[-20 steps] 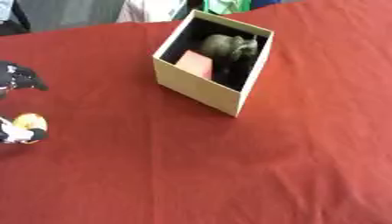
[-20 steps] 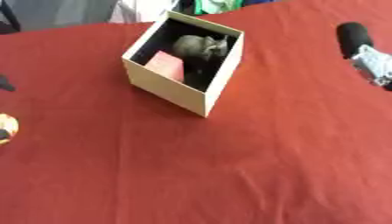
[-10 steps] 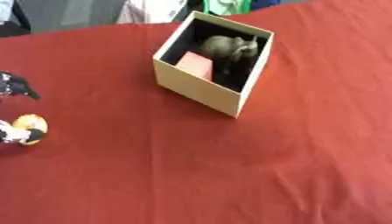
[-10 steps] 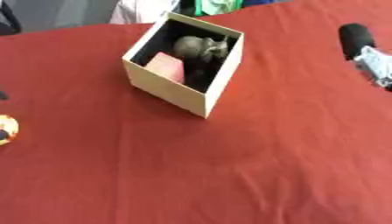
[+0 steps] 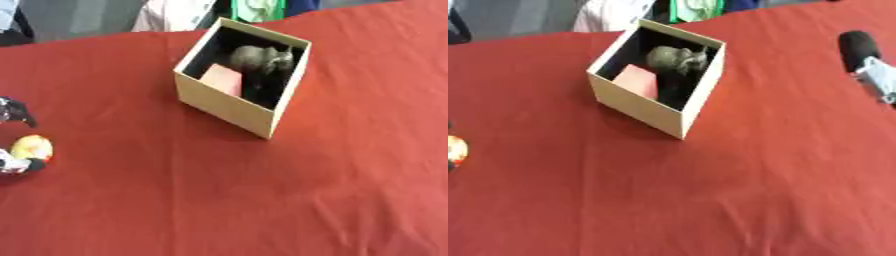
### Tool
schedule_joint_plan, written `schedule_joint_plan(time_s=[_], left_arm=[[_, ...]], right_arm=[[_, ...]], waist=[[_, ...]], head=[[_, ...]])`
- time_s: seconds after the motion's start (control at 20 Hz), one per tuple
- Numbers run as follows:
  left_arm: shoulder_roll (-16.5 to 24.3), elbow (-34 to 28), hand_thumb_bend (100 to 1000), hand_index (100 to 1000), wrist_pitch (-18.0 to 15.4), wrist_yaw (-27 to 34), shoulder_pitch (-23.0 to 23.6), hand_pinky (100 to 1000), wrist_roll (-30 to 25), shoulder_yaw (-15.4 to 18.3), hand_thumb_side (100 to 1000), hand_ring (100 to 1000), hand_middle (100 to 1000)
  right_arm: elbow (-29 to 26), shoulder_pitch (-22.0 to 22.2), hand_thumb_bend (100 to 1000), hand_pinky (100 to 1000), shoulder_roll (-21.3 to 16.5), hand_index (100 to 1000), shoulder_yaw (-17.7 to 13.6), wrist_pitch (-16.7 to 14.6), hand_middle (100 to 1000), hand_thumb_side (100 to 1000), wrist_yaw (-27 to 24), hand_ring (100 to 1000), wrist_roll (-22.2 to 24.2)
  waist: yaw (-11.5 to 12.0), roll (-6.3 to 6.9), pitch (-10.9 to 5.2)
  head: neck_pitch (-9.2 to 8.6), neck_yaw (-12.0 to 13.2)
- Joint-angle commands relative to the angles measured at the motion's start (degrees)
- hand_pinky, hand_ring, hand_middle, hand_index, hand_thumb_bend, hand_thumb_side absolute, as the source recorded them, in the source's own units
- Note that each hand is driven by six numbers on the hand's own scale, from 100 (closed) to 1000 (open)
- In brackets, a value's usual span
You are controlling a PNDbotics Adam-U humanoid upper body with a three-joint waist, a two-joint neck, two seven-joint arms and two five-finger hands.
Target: Pick up objects on the table and place them in the box.
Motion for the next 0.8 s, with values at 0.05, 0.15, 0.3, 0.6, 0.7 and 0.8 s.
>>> schedule_joint_plan(time_s=[0.05, 0.15, 0.3, 0.6, 0.7, 0.8], left_arm=[[1.19, 0.51, 535, 830, 0.21, -1.18, -0.1, 771, 0.27, 0.57, 876, 864, 777], [1.09, 0.58, 537, 819, 0.23, -1.23, -0.05, 767, 0.19, 0.54, 871, 859, 767], [1.03, 0.71, 540, 808, 0.28, -1.85, -0.06, 762, 0.22, 0.51, 793, 855, 762], [0.42, 0.99, 449, 807, -0.21, -2.25, -0.12, 736, 2.16, 0.32, 658, 838, 755], [0.17, 1.14, 439, 802, 0.38, -2.33, -0.12, 727, 3.1, 0.13, 626, 832, 750], [-0.12, 1.22, 424, 798, 1.2, -2.51, -0.16, 718, 4.12, -0.15, 594, 826, 745]], right_arm=[[-1.0, -0.48, 100, 886, -1.07, 791, -0.75, 0.07, 782, 526, -0.42, 897, -0.08], [-1.0, -0.47, 100, 886, -0.99, 791, -0.71, 0.06, 782, 526, -0.46, 897, 0.03], [-0.99, -0.46, 100, 886, -0.95, 791, -0.73, 0.04, 781, 526, -0.53, 897, 0.13], [-1.02, -0.46, 100, 886, -0.89, 791, -0.8, 0.09, 781, 526, -0.57, 897, -0.02], [-1.0, -0.48, 100, 886, -0.87, 791, -0.81, 0.09, 781, 526, -0.53, 897, 0.0], [-0.96, -0.48, 100, 886, -0.82, 791, -0.82, 0.08, 781, 526, -0.51, 897, 0.05]], waist=[[0.06, -0.28, -1.01], [0.16, -0.28, -1.03], [0.16, -0.36, -1.05], [0.05, -0.49, -0.97], [-0.03, -0.5, -0.91], [-0.11, -0.5, -0.84]], head=[[-0.58, 0.09], [-0.52, 0.11], [-0.62, 0.11], [-0.71, 0.0], [-0.74, 0.01], [-0.79, 0.04]])
